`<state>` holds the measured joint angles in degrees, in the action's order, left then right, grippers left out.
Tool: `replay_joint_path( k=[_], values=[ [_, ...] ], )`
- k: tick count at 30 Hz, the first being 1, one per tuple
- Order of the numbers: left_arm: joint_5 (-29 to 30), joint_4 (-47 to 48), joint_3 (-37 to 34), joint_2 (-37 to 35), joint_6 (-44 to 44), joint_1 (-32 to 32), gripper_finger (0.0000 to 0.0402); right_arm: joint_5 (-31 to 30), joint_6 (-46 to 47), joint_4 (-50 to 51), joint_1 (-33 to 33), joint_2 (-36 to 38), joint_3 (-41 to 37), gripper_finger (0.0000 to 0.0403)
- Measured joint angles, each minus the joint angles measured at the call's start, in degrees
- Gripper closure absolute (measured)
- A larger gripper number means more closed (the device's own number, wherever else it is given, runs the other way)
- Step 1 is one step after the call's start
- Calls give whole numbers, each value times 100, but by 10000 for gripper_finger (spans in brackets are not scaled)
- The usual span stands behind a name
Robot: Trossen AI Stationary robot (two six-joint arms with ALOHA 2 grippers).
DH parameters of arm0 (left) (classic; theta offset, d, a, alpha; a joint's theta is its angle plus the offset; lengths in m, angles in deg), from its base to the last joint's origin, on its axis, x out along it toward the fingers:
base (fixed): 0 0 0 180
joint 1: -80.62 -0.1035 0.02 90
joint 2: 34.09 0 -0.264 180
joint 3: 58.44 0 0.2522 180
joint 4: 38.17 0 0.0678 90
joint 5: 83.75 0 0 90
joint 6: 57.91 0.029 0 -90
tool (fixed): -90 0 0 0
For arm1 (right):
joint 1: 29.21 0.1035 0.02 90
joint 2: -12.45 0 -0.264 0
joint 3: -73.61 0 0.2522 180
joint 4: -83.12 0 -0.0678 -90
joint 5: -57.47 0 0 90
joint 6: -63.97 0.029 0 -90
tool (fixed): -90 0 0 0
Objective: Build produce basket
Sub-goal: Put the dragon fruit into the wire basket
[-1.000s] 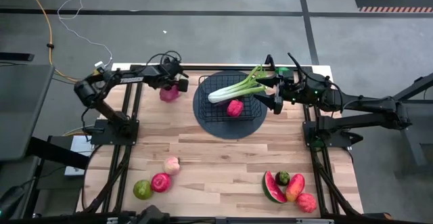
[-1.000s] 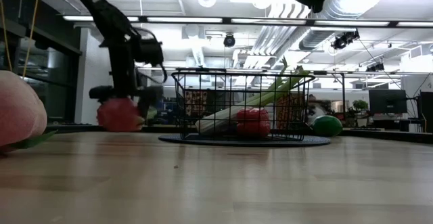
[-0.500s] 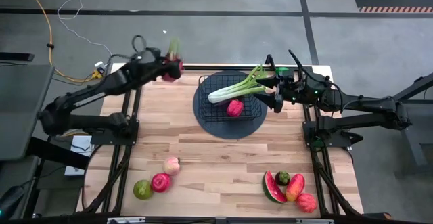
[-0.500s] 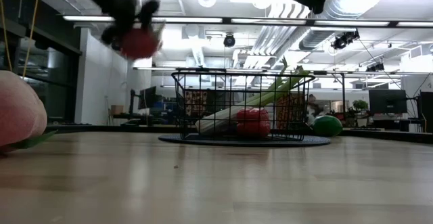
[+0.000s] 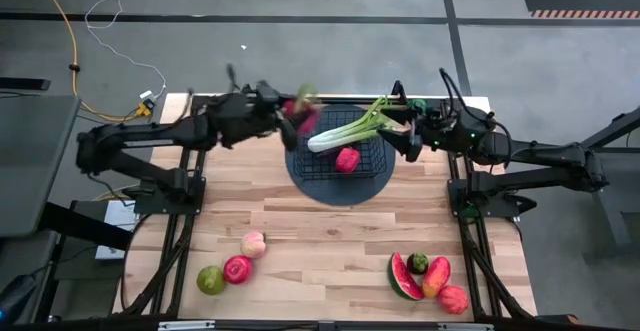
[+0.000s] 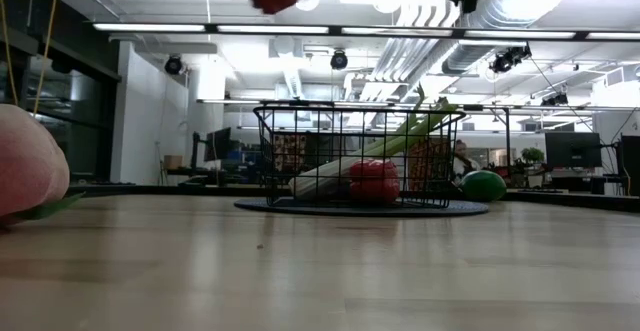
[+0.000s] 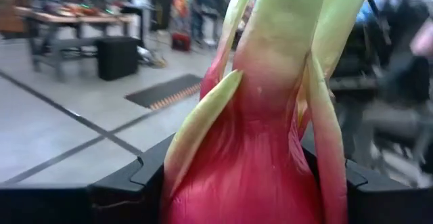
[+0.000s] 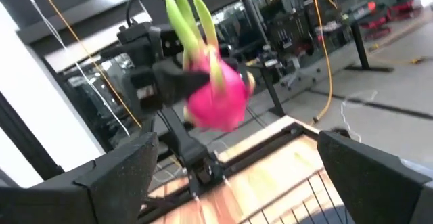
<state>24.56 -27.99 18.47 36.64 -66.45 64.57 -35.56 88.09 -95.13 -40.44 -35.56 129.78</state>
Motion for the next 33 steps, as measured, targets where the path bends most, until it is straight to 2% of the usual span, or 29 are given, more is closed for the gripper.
replay_joint_path(
  k=[8, 17, 25, 28, 33],
  values=[
    [-439, 1283, 1409, 1707, 806, 159, 180, 0, -179, -289, 0, 0, 0, 8],
    [-494, 1657, 1636, 2894, 1023, 107, 178, 27, 32, -106, 0, 0, 0, 8],
    [-593, 1940, 1638, 3356, 753, 152, 178, 46, 201, 237, 0, 0, 0, 8],
    [-592, 1952, 1637, 3384, 417, 129, 178, 46, 201, 277, 0, 0, 0, 8],
    [-601, 2104, 1638, 3382, 415, 92, 177, 46, 201, 277, 0, 0, 0, 8]
  ],
)
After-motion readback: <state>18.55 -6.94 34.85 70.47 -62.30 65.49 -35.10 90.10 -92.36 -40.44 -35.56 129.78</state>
